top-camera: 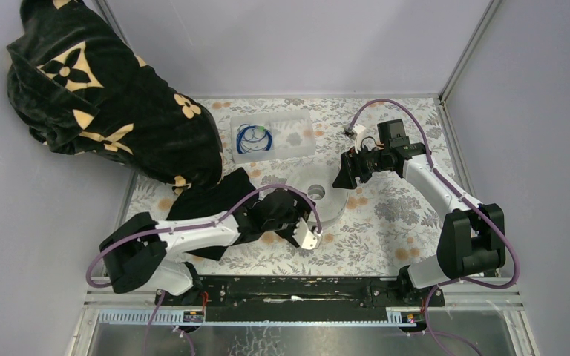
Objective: Wrap the cables
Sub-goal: Wrap the cable around the cable reel.
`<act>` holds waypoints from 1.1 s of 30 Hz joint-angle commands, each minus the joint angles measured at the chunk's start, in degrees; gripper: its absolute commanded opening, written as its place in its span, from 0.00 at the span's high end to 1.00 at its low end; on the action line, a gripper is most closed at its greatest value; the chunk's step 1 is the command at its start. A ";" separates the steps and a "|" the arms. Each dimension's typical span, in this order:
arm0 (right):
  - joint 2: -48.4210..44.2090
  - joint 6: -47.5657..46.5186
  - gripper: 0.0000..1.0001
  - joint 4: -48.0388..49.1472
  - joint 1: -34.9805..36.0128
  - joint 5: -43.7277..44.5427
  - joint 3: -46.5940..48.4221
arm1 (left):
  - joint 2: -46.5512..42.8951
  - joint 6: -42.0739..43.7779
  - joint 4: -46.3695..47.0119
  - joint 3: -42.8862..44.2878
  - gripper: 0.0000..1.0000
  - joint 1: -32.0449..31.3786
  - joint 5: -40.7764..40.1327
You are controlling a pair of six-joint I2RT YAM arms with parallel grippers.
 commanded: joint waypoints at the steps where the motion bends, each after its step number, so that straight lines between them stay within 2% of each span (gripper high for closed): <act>1: -1.10 -0.79 0.29 -0.65 -0.30 -1.22 0.62 | -4.31 -0.86 -7.35 -0.93 0.00 0.03 1.63; 11: -0.93 -0.79 0.29 -0.61 -0.32 -1.13 0.59 | -8.17 -1.87 -6.27 -3.31 0.00 1.94 3.78; 17: -0.85 -1.03 0.29 -0.40 -0.39 -1.09 0.24 | -5.10 -3.18 -8.65 1.59 0.00 6.84 10.59; 33: -0.14 -1.76 0.29 -0.58 -0.44 -1.46 -0.03 | 4.62 -4.51 -4.48 6.95 0.05 8.52 11.85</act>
